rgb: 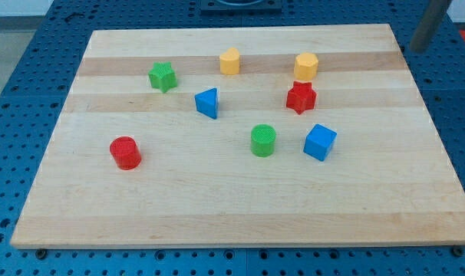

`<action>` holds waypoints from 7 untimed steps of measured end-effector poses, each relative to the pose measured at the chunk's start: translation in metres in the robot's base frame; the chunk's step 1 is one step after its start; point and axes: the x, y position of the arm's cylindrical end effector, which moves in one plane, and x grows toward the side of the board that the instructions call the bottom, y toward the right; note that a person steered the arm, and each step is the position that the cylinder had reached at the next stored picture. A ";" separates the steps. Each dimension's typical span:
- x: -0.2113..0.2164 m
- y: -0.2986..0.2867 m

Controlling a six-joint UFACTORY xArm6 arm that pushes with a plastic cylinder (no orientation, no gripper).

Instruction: Move the yellow heart closer to the yellow hexagon

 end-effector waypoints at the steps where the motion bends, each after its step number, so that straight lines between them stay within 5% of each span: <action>1: -0.001 -0.037; 7: -0.015 -0.381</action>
